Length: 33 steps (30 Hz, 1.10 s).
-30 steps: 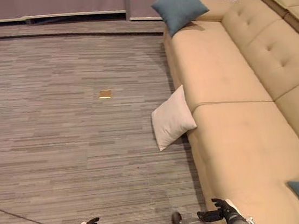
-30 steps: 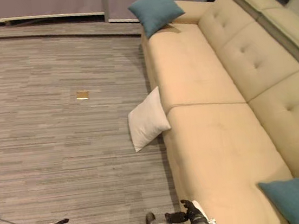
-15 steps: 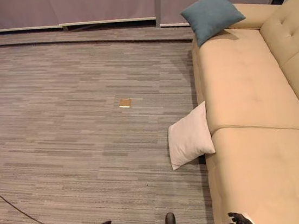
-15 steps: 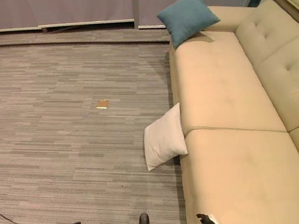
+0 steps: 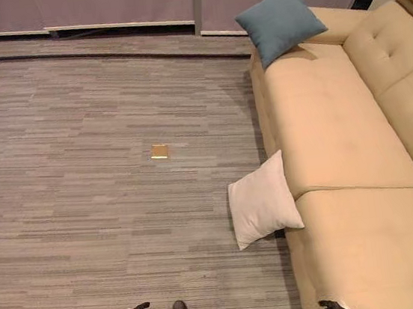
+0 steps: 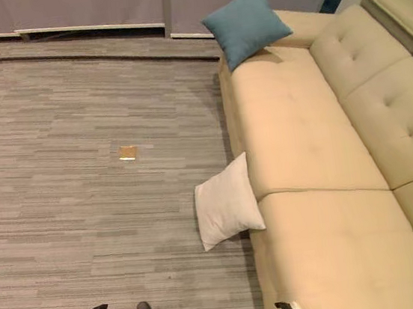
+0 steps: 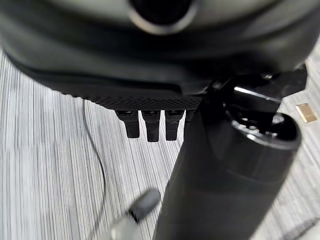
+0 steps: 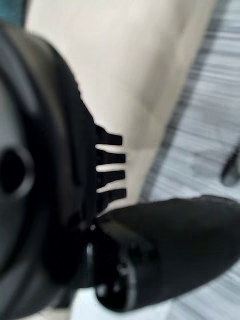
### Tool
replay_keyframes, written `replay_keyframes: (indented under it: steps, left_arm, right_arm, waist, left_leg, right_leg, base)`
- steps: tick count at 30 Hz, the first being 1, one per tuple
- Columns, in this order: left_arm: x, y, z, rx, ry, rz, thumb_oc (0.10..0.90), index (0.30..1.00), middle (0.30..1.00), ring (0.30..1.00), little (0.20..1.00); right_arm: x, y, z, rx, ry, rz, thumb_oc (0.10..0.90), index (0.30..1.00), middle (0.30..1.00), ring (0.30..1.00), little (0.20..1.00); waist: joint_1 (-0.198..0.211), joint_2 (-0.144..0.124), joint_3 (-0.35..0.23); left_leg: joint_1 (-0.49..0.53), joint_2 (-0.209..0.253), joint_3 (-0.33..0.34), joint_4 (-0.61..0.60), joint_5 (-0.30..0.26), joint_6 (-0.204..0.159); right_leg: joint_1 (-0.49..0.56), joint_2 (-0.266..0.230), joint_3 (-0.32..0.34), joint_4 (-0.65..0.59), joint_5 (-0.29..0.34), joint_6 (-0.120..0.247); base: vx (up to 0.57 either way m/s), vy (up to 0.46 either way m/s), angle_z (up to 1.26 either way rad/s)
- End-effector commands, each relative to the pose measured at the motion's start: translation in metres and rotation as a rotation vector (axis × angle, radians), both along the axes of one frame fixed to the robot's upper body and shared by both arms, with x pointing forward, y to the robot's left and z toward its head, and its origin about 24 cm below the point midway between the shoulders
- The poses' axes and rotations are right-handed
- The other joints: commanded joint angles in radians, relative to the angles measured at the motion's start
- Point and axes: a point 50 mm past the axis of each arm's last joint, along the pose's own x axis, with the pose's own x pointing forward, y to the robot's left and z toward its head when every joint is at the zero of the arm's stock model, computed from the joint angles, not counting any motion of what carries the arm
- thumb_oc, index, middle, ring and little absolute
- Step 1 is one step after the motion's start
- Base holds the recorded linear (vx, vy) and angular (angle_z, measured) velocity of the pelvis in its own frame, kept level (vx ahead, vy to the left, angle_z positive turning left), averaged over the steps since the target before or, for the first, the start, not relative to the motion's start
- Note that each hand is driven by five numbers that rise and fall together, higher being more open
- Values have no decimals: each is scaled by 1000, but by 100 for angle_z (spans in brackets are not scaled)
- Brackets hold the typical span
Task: Pick up all the scattered cushions and arrange them neatly on the sofa.
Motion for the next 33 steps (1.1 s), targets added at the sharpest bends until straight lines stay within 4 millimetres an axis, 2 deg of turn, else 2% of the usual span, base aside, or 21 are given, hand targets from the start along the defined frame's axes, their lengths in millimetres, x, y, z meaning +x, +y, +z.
replay_keyframes:
  steps: [1,2,3,4,6,9,11,15,16,19,20,21,22,23,26,28,30,31,32,33]
  left_arm:
    - [-1,23,10,84,-35,-20,800,900,900,900,900]
    - [-1,23,10,84,-35,-20,800,900,900,900,900]
    - [1,21,10,74,-43,-19,800,900,900,900,900]
    - [5,20,11,68,-50,-27,800,900,900,900,900]
    - [7,19,11,67,-52,-33,800,900,900,900,900]
    - [11,16,11,67,-52,-57,800,900,900,900,900]
    - [13,15,11,66,-49,-70,800,900,900,900,900]
    - [13,5,8,53,-39,-109,800,900,900,900,900]
    - [8,2,4,44,-17,-111,800,900,900,900,900]
    - [7,-4,2,31,-7,-126,800,900,900,900,900]
    - [7,-4,2,31,-7,-126,800,900,900,900,900]
    - [6,-4,2,30,-10,-113,800,900,900,900,900]
    - [7,-5,2,31,-14,-119,800,900,900,900,900]
    - [9,-5,3,30,-22,-119,800,900,900,900,900]
    - [9,-3,4,32,-27,-103,800,900,900,900,900]
    - [7,-3,3,30,-28,-91,800,900,900,900,900]
    - [3,-3,2,26,-19,-78,800,900,900,900,900]
    - [2,-3,1,23,-18,-72,800,900,900,900,900]
    - [2,-3,1,23,-18,-72,800,900,900,900,900]
    - [-5,-3,-1,20,7,-68,800,900,900,900,900]
  right_arm:
    - [23,-1,8,-26,-81,37,800,900,900,900,900]
    - [22,-1,8,-26,-80,37,800,900,900,900,900]
    - [22,-1,8,-24,-76,42,800,900,900,900,900]
    - [20,-3,8,-28,-70,36,800,900,900,900,900]
    - [19,-5,8,-31,-67,33,800,900,900,900,900]
    - [15,-8,7,-38,-52,22,800,900,900,900,900]
    - [12,-10,6,-42,-41,14,800,900,900,900,900]
    - [-4,-17,3,-54,4,-19,800,900,900,900,900]
    - [-10,-21,3,-57,20,-42,800,900,900,900,900]
    - [-11,-27,4,-66,10,-64,800,900,900,900,900]
    - [-11,-27,4,-66,10,-64,800,900,900,900,900]
    - [-11,-34,7,-88,8,-65,800,900,900,900,900]
    - [-8,-35,8,-95,3,-57,800,900,900,900,900]
    - [-5,-35,9,-97,-6,-48,800,900,900,900,900]
    - [-2,-33,9,-98,-8,-41,800,900,900,900,900]
    - [-1,-32,9,-95,-14,-38,800,900,900,900,900]
    - [0,-30,9,-93,-18,-30,800,900,900,900,900]
    - [0,-29,8,-89,-20,-24,800,900,900,900,900]
    - [0,-29,8,-89,-20,-24,800,900,900,900,900]
    - [-1,-26,7,-86,-11,-16,800,900,900,900,900]
  waist:
    - [0,-29,9]
    - [-1,-32,13]
    - [-14,-25,11]
    - [-29,-23,3]
    - [-41,-23,6]
    - [-70,-30,12]
    - [-83,-29,17]
    - [-111,-30,12]
    - [-123,-20,-5]
    - [-146,-8,-17]
    - [-146,-8,-17]
    - [-156,-14,-18]
    - [-147,-23,-12]
    - [-137,-32,-9]
    - [-112,-59,-14]
    - [-88,-55,-6]
    - [-63,-45,5]
    - [-55,-42,9]
    - [-56,-42,8]
    - [-51,-39,5]
  left_leg:
    - [-12,-1,14,101,-135,-43]
    - [-6,-5,14,99,-136,-42]
    - [30,-18,14,64,-137,-45]
    - [56,-33,20,33,-142,-52]
    - [74,-40,11,21,-148,-55]
    - [108,-70,-9,3,-166,-60]
    - [127,-81,-19,0,-177,-64]
    - [161,-106,-51,15,-217,-61]
    - [178,-107,-58,14,-233,-73]
    - [166,-92,-63,101,-266,-104]
    - [166,-92,-63,102,-266,-104]
    - [114,-37,-8,299,-213,-165]
    - [70,-14,8,374,-192,-169]
    - [38,-2,20,393,-190,-159]
    - [-36,25,24,340,-216,-128]
    - [-68,32,-37,280,-174,-133]
    - [-90,25,-133,214,-130,-145]
    - [-96,19,-170,195,-120,-148]
    - [-96,19,-170,195,-120,-148]
    - [-99,0,-209,192,-125,-144]
  right_leg:
    - [-47,-57,12,53,162,53]
    - [-44,-61,13,59,157,54]
    - [-71,-37,-9,15,138,47]
    - [-95,-19,-42,-92,135,43]
    - [-101,-8,-55,-142,140,45]
    - [-133,17,-72,-272,188,61]
    - [-148,21,-85,-297,206,69]
    - [-130,34,-36,-304,207,52]
    - [-114,39,-20,-313,204,38]
    - [-84,48,-14,-332,189,19]
    - [-84,48,-14,-332,189,19]
    - [-16,42,-22,-363,164,-5]
    - [8,41,-17,-374,156,-15]
    - [22,38,-11,-378,150,-18]
    - [51,24,9,-386,133,-9]
    - [61,34,40,-376,115,-8]
    - [69,52,83,-364,101,-9]
    - [71,56,105,-356,97,-9]
    - [71,56,105,-356,97,-9]
    - [76,61,141,-342,85,-8]
  base:
    - [126,151,-10]
    - [224,168,-26]
    - [320,153,-29]
    - [391,166,-13]
    - [194,47,6]
    - [207,19,28]
    - [209,-13,28]
    - [221,-61,80]
    - [280,-133,76]
    - [191,-98,67]
    - [231,-92,61]
    - [210,-103,61]
    - [248,-118,36]
    - [102,-48,18]
    - [138,1,-19]
    - [162,98,-29]
    - [177,156,-78]
    - [124,112,-102]
    - [187,174,-96]
    - [205,193,-86]
